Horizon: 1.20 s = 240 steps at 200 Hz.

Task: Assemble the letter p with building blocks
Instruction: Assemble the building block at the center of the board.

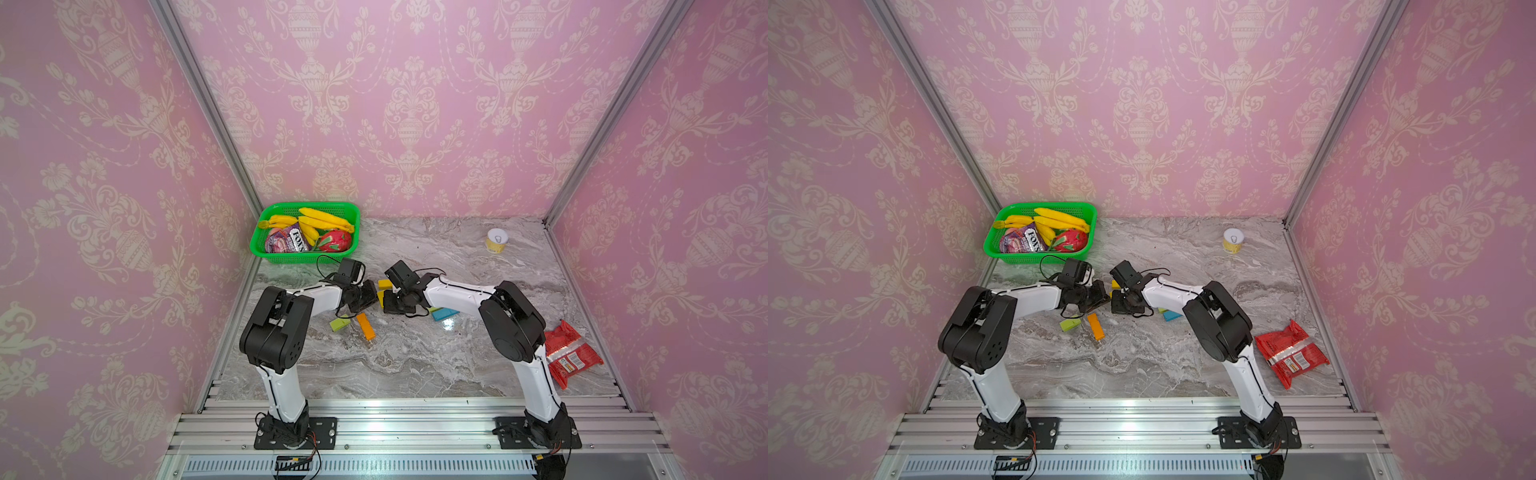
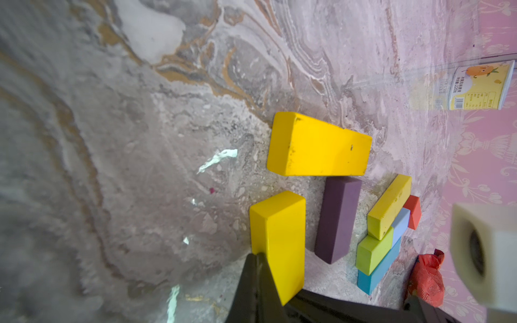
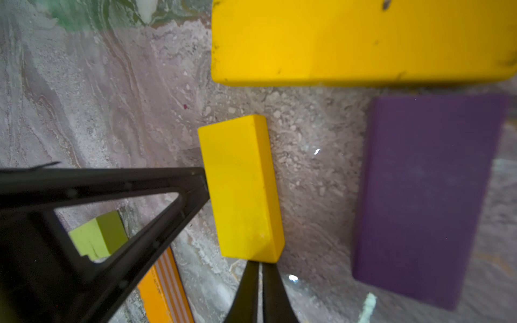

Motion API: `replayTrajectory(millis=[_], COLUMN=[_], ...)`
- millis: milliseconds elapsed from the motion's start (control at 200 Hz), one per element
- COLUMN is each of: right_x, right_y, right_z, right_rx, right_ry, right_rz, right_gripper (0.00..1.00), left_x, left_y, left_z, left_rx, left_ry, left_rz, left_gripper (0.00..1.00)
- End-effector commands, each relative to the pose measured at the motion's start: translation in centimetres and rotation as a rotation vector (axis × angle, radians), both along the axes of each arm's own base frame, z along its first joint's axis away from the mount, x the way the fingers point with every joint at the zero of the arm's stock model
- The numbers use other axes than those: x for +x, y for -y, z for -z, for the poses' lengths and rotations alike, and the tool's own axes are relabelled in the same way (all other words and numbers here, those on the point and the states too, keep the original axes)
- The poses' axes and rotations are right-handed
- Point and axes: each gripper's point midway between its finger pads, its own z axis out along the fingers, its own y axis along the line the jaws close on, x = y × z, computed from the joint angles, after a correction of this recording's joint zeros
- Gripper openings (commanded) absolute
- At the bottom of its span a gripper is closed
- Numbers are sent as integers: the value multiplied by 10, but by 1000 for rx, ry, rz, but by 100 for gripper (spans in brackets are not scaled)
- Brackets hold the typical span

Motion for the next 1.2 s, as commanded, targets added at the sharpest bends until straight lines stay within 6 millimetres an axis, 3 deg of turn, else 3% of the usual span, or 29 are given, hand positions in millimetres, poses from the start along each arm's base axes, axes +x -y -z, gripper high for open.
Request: replayTrajectory(millis=[0, 1196], right_x=[0, 8], right_y=[1, -7], right_z=[15, 13], right_rx=[-11, 7], right_ry=[-32, -27], right_rz=[10, 5], right_gripper=[9, 9], left_x=[7, 23], left_y=[-5, -14], left_z=[3, 14], left_rx=[40, 52], left_ry=[-3, -16], left_rz=[-11, -39], left_gripper=[0, 0])
